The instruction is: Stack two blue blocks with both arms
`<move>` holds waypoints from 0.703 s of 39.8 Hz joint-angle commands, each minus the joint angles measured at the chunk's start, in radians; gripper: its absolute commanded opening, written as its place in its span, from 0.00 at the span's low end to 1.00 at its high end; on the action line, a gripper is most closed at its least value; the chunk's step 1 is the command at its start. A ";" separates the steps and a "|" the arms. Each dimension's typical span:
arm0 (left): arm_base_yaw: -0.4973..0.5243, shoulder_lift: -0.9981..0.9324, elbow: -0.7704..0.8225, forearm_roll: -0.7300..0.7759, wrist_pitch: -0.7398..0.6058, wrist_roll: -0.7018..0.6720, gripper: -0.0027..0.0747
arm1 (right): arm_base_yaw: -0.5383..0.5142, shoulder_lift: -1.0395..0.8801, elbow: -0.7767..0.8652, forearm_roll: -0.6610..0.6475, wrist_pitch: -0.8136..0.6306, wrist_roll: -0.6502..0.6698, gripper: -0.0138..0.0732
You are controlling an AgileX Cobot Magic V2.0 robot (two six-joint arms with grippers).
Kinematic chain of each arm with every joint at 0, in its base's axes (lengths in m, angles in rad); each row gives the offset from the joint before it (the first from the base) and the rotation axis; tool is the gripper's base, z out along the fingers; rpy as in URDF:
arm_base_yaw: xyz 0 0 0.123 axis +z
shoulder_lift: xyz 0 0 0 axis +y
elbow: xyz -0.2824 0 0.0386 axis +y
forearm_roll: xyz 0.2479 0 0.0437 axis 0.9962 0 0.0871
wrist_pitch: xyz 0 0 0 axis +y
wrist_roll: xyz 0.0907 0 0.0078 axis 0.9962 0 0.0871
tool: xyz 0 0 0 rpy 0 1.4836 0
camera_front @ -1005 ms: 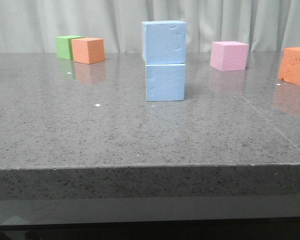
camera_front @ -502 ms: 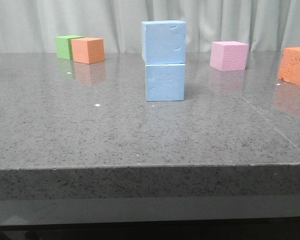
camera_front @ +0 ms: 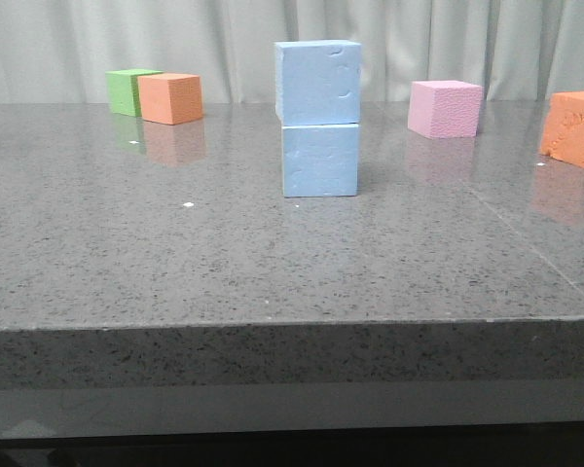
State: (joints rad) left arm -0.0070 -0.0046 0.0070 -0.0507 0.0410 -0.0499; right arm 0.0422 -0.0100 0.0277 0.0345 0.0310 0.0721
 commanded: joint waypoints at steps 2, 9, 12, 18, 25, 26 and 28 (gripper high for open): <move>0.001 -0.018 0.001 -0.005 -0.081 -0.010 0.01 | -0.005 -0.017 -0.006 -0.015 -0.094 0.003 0.08; 0.001 -0.018 0.001 -0.005 -0.081 -0.010 0.01 | -0.005 -0.017 -0.006 -0.015 -0.094 0.003 0.08; 0.001 -0.018 0.001 -0.005 -0.081 -0.010 0.01 | -0.005 -0.017 -0.006 -0.015 -0.094 0.003 0.08; 0.001 -0.018 0.001 -0.005 -0.081 -0.010 0.01 | -0.025 -0.018 -0.006 -0.015 -0.094 0.003 0.08; 0.001 -0.018 0.001 -0.005 -0.081 -0.010 0.01 | -0.044 -0.018 -0.006 -0.015 -0.094 0.003 0.08; 0.001 -0.018 0.001 -0.005 -0.081 -0.010 0.01 | -0.043 -0.018 -0.006 -0.015 -0.094 0.003 0.08; 0.001 -0.018 0.001 -0.005 -0.081 -0.010 0.01 | -0.043 -0.018 -0.006 -0.015 -0.094 0.003 0.08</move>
State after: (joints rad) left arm -0.0070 -0.0046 0.0070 -0.0507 0.0410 -0.0499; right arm 0.0036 -0.0100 0.0277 0.0321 0.0310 0.0728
